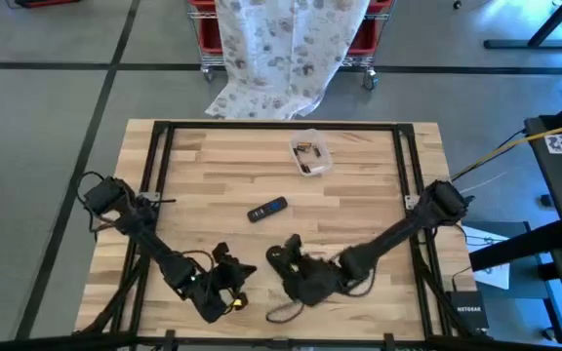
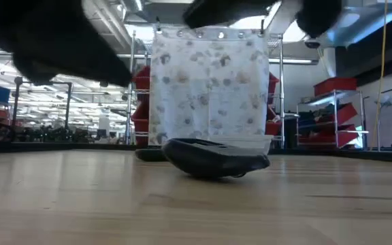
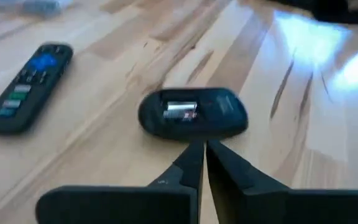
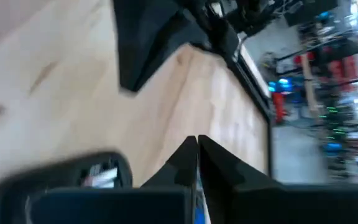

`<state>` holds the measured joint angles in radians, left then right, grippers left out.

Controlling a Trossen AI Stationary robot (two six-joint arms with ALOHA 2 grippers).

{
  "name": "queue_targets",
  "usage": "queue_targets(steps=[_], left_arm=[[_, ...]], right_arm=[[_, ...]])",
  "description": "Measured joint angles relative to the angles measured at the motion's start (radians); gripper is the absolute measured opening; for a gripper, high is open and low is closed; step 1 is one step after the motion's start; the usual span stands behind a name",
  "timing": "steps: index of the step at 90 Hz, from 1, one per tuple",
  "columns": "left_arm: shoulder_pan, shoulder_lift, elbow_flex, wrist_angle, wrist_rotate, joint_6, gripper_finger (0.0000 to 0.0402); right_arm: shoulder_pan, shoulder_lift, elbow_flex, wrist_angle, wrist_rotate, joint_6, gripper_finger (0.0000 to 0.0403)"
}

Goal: Insert battery
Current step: Insert the white battery into the wireless mouse

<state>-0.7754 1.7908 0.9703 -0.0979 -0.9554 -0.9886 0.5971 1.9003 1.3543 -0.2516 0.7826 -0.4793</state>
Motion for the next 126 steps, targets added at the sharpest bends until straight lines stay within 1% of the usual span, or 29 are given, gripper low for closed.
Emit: queue_targets(steps=[6, 12, 18, 25, 34, 44, 51, 60, 68, 74, 79, 87, 98, 102, 117, 126], left_arm=[[-0.012, 0.000, 0.000, -0.024, -0.003, -0.025, 0.0003], [-0.019, 0.000, 0.000, -0.043, -0.003, -0.022, 0.0003], [-0.018, 0.000, 0.000, -0.058, -0.003, 0.011, 0.0003], [-0.009, 0.000, 0.000, -0.057, -0.003, 0.062, 0.0003], [0.006, 0.000, 0.000, -0.058, -0.001, 0.113, 0.0003], [0.029, 0.000, 0.000, -0.057, 0.000, 0.167, 0.0003], [0.054, 0.000, 0.000, -0.057, 0.002, 0.191, 0.0003], [0.090, 0.000, 0.000, -0.057, 0.028, 0.225, 0.0003], [0.124, 0.009, 0.000, -0.054, 0.089, 0.247, 0.0003], [0.146, 0.026, 0.000, -0.056, 0.122, 0.257, 0.0003], [0.161, 0.044, 0.000, -0.055, 0.130, 0.256, 0.0003], [0.183, 0.077, 0.000, -0.042, 0.141, 0.238, 0.0003], [0.206, 0.129, 0.000, -0.006, 0.195, 0.230, 0.0003], [0.214, 0.148, 0.000, 0.024, 0.220, 0.232, 0.0003], [0.236, 0.203, 0.000, 0.184, 0.236, 0.289, 0.0003], [0.233, 0.219, 0.000, 0.253, 0.242, 0.322, 0.0003]], right_arm=[[0.038, 0.000, 0.008, -0.070, 0.019, 0.010, 0.0000], [0.069, -0.001, 0.008, -0.115, -0.006, 0.051, 0.0000], [0.095, -0.001, 0.008, -0.149, -0.058, 0.118, 0.0000], [0.113, -0.001, 0.009, -0.182, -0.138, 0.247, 0.0007], [0.110, -0.001, 0.009, -0.247, -0.250, 0.447, 0.0036], [0.079, 0.000, -0.014, -0.226, -0.309, 0.746, 0.0093], [0.071, 0.001, -0.051, -0.160, -0.317, 0.852, 0.0148], [0.070, 0.002, -0.098, -0.067, -0.269, 0.923, 0.0228], [0.066, 0.002, -0.118, -0.055, -0.213, 1.017, 0.0293], [0.053, 0.014, -0.125, -0.054, -0.169, 1.096, 0.0329], [0.047, 0.034, -0.125, -0.051, -0.138, 1.146, 0.0349], [0.034, 0.082, -0.125, -0.021, -0.121, 1.196, 0.0360], [0.019, 0.147, -0.126, -0.002, -0.137, 1.264, 0.0356], [0.011, 0.167, -0.126, 0.004, -0.139, 1.289, 0.0354], [-0.014, 0.219, -0.124, 0.054, -0.137, 1.327, 0.0347], [-0.019, 0.238, -0.124, 0.074, -0.123, 1.331, 0.0341]])
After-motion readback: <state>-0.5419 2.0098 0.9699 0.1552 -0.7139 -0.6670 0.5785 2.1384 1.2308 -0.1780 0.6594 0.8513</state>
